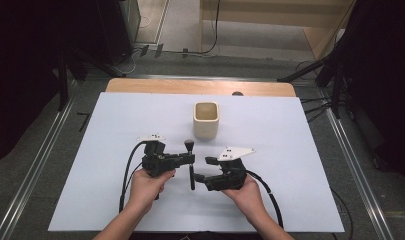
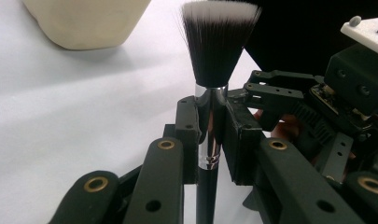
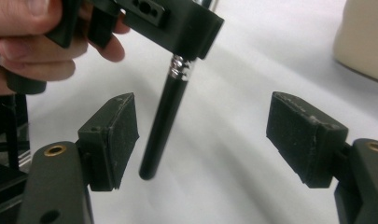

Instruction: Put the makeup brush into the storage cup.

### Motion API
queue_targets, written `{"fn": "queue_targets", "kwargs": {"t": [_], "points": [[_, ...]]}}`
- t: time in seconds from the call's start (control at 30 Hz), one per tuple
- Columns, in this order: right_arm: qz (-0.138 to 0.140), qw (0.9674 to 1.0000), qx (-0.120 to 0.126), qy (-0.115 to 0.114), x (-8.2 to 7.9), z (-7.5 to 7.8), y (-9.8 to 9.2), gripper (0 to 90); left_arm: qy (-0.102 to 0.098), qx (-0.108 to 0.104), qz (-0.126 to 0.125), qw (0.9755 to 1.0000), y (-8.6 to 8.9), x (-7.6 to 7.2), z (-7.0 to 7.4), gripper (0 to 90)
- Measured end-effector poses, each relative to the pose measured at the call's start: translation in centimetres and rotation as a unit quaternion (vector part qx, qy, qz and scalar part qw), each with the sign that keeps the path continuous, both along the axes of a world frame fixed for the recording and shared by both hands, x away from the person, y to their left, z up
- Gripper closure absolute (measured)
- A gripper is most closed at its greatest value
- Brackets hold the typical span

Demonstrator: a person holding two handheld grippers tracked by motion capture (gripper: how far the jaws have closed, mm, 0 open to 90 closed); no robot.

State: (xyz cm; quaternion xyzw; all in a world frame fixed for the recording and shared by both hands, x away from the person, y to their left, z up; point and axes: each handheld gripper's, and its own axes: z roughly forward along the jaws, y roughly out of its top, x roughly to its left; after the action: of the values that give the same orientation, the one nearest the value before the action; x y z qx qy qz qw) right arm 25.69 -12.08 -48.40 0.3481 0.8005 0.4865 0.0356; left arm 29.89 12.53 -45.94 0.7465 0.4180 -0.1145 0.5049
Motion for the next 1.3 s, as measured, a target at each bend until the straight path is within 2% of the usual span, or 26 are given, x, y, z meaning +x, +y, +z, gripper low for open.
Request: {"fn": "queue_targets", "kwargs": {"t": [0.03, 0.13, 0.47, 0.57, 0.7, 0.87, 1.03, 1.13, 1.27, 1.3], "points": [[0.001, 1.0, 0.008, 0.004, 0.1, 0.0, -0.1, 25.5, 0.001, 0.001, -0.003, 1.0, 0.1, 0.0, 0.1, 78.3], [0.001, 0.9999, 0.012, 0.006, 0.1, 0.1, -0.3, 25.2, -0.001, 0.003, -0.003, 1.0, 0.4, 0.1, 0.2, 78.3], [0.007, 0.9999, 0.008, 0.007, 0.2, 0.3, -1.4, 24.7, -0.001, 0.012, -0.01, 0.9999, 0.6, 0.3, 0.5, 78.4], [0.012, 0.9998, -0.004, 0.015, 0.2, 0.2, -1.4, 23.2, -0.004, 0.012, -0.009, 0.9999, 0.7, 0.3, 0.6, 78.4], [0.028, 0.9992, -0.028, 0.01, 0.2, 0.0, -1.5, 20.6, -0.002, 0.01, -0.007, 0.9999, 0.8, 0.5, 0.6, 78.4], [0.022, 0.9993, -0.029, 0.01, 0.2, 0.3, -2.4, 20.6, -0.002, 0.014, -0.007, 0.9999, 1.0, 0.5, 0.6, 78.4], [0.018, 0.9987, -0.047, 0.009, 0.4, 0.5, -3.5, 20.6, -0.006, 0.016, -0.005, 0.9998, 1.1, 0.6, 0.6, 78.4], [-0.001, 0.9982, -0.059, 0.005, 0.3, 0.7, -4.2, 20.6, -0.007, 0.015, -0.001, 0.9999, 1.2, 0.6, 0.6, 78.4], [-0.01, 0.9983, -0.057, 0.003, 0.1, 0.9, -5.2, 20.6, -0.009, 0.016, 0.002, 0.9998, 1.3, 0.5, 0.7, 78.4], [-0.011, 0.9983, -0.058, 0.002, 0.0, 0.9, -5.3, 20.6, -0.01, 0.011, 0.004, 0.9999, 1.3, 0.5, 0.8, 78.4]]}}
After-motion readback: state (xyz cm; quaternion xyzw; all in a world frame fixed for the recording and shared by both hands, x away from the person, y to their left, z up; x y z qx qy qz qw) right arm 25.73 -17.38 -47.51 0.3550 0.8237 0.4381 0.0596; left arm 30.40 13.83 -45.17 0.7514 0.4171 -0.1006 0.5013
